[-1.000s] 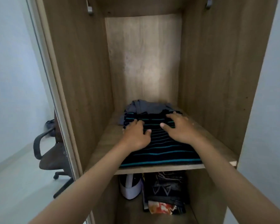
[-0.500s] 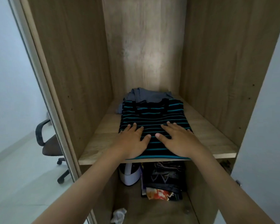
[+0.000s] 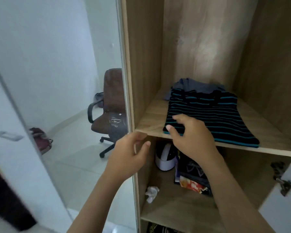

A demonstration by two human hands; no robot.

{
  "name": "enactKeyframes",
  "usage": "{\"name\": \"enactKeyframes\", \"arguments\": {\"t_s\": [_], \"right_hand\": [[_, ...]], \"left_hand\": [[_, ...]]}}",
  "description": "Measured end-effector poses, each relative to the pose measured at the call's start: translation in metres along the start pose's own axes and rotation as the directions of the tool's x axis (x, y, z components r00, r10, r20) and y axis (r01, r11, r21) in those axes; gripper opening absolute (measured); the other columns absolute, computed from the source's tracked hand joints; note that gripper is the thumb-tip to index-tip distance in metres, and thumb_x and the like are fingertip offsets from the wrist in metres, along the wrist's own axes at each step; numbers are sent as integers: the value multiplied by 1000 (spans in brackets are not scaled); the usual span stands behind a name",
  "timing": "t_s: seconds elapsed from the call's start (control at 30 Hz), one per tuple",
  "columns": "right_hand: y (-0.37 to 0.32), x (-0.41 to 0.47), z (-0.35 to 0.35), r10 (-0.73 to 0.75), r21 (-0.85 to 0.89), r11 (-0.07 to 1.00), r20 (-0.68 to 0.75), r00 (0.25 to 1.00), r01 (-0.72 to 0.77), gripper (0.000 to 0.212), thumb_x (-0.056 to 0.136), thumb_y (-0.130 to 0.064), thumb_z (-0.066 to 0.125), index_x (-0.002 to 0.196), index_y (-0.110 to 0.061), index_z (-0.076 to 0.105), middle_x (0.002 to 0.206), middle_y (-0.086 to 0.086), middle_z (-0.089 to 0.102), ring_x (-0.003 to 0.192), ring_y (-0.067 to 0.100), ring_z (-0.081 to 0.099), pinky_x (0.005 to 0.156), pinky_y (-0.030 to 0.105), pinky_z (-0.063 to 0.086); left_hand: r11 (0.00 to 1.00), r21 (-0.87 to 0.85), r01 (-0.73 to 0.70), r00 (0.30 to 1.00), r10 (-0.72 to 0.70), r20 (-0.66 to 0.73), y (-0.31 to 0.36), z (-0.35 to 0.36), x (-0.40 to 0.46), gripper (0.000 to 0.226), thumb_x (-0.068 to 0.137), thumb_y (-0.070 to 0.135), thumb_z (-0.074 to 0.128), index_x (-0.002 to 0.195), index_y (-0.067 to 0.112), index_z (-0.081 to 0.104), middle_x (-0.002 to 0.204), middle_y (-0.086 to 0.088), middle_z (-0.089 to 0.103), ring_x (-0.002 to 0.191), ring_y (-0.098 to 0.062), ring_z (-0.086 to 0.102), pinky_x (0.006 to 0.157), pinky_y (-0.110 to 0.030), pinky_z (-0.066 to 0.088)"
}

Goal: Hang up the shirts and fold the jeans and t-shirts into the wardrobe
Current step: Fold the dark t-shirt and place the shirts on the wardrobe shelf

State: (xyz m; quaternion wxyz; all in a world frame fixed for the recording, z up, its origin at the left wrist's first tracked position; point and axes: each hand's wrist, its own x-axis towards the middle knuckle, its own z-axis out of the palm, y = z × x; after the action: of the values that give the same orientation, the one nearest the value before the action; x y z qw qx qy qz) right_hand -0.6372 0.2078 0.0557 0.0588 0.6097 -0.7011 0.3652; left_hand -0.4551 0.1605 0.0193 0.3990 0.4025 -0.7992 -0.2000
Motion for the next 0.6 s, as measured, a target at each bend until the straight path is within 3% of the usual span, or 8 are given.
{"name": "enactKeyframes", "arguments": {"t_s": [0.13,0.27,0.43,0.6], "right_hand": [[-82,-37,44,-120,214,972,106,987,96,35,90,-41,57,120,-24,61,115,-4,66,107,15,60,85,31,52],[-175,-85,89,-259,373,916,265,929,149,35,89,-39,61,119,-23,61,116,-2,67,104,14,63,86,25,49],[-286,-161,146,-477,558,807,422,771,195,38,87,-41,63,122,-27,58,108,-3,67,102,11,62,87,30,51],[-393,-246,195,-667,674,711,557,495,200,45,88,-39,62,129,-28,52,113,-5,63,101,11,60,88,32,51]], "left_hand": [[978,-37,207,972,-210,-108,-37,-64,-66,16,88,28,62,103,22,66,97,14,67,87,3,63,68,-3,42],[910,-72,408,879,-412,-241,-76,-139,-149,15,88,26,62,102,22,66,97,13,67,82,3,63,68,-10,45],[745,-162,647,637,-645,-422,-112,-223,-275,15,90,27,59,104,24,64,96,10,66,81,3,61,66,-12,46],[584,-283,761,350,-736,-579,-135,-289,-404,9,90,25,59,98,25,63,93,8,66,81,-1,61,56,-11,44]]}}
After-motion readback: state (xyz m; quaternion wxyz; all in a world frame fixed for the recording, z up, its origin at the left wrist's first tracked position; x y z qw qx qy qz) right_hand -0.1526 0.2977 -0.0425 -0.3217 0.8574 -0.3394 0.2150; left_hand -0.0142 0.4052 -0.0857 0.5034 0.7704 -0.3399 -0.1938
